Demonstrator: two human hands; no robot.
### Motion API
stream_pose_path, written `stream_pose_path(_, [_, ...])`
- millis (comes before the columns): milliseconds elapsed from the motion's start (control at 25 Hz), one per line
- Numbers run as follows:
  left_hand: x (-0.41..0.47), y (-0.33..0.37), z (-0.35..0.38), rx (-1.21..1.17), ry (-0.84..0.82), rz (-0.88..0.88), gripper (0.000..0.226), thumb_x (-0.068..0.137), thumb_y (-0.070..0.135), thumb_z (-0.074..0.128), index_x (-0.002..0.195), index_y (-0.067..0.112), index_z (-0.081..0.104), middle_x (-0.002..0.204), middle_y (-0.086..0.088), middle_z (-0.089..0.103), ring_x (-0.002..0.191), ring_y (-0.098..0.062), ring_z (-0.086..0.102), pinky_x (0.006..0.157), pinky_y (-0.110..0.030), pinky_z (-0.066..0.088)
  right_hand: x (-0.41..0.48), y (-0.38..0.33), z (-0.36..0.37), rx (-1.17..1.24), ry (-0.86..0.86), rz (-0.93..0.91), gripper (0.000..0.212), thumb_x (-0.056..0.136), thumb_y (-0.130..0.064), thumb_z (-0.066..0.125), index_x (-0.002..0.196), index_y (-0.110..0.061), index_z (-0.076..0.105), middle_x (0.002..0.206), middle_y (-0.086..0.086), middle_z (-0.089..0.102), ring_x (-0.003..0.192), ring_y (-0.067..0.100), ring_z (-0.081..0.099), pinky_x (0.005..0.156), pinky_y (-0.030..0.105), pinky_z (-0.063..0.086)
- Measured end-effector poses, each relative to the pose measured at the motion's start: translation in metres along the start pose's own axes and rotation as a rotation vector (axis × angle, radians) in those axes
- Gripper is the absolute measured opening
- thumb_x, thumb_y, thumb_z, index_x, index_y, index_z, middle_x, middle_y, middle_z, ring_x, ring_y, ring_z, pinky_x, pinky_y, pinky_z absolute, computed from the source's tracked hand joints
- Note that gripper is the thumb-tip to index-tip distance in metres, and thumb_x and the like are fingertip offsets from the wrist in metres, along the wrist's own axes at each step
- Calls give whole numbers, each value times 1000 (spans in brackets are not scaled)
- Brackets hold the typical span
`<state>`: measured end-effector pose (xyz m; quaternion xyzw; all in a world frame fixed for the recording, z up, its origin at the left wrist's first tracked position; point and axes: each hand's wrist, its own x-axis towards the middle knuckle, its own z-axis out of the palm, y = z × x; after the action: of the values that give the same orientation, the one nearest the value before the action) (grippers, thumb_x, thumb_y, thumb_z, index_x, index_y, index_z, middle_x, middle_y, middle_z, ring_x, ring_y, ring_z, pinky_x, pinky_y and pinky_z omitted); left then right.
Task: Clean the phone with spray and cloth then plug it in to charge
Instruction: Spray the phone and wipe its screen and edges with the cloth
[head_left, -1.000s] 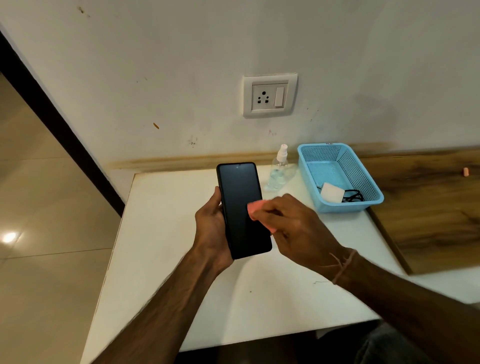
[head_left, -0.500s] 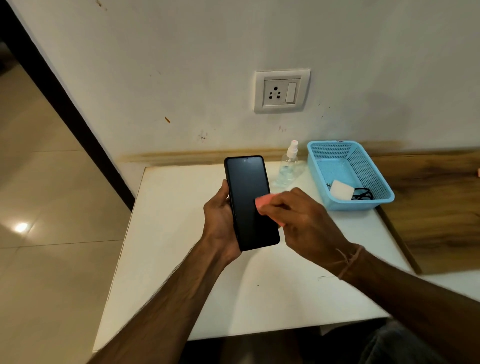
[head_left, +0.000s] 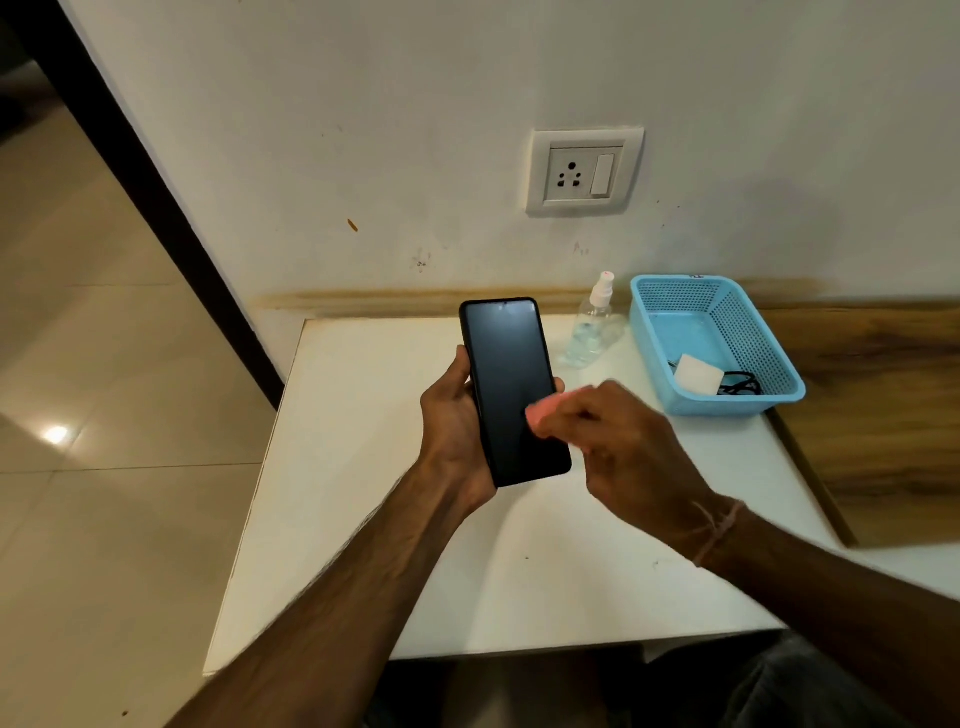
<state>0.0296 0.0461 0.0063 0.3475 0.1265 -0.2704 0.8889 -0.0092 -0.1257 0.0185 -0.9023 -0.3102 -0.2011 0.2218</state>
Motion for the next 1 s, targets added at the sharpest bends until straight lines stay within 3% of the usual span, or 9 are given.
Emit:
stream_pose_path(80, [2,-3,-2,44,68,3,74,95,69,36,132,12,66,120,-17,69,98,-36,66,98,-51,53,18,-1,3,-22,97,110,36,81,-3,44,100,-5,75,94,10,68,82,30,62,69,40,57])
stream_pose_path(160, [1,-4,-1,37,79,19,72,95,67,39,130,12,67,118,-16,71,98,-34,68,96,-48,52,26,-17,15,8,109,134,30,81,-3,54,104,-5,74,98,11,69,87,30,63,76,39,58])
stream_pose_path(280, [-1,-1,0,-4,59,42,74,95,65,39,134,7,62,121,-24,67,98,-35,66,90,-42,53,13,-35,23,110,-6,11,28,89,-8,54,109,-8,73,107,4,69,98,23,62,88,32,54])
stream_pose_path(440, [0,0,-1,-48,2,47,79,96,67,32,137,5,59,117,-27,62,92,-36,63,89,-45,51,-6,-23,6,86,-120,-59,28,84,0,57,103,-10,75,103,2,70,96,21,63,81,33,56])
stream_pose_path(600, [2,-3,-2,52,69,9,77,95,70,34,134,10,63,127,-22,66,101,-36,64,99,-49,50,5,-2,-2,-32,20,60,34,77,8,57,101,-8,75,98,5,70,86,25,63,70,33,58])
stream_pose_path(720, [1,-2,-4,71,111,15,75,94,70,37,130,12,67,122,-18,69,98,-34,67,91,-45,54,15,-14,12,-23,93,130,32,76,2,63,105,-7,74,98,7,69,85,27,62,75,34,58])
stream_pose_path(880, [-4,0,-2,-18,63,23,77,96,66,35,136,4,60,118,-25,64,93,-36,64,83,-42,55,-1,-36,24,55,-77,7,35,78,3,68,109,-13,73,105,0,68,93,21,62,85,31,56])
stream_pose_path(1000, [-3,1,-2,-29,36,24,79,96,67,33,138,5,58,120,-25,62,92,-36,64,84,-42,55,-3,-27,13,25,-120,-49,30,86,-6,53,106,-13,74,102,0,70,91,21,62,79,32,57])
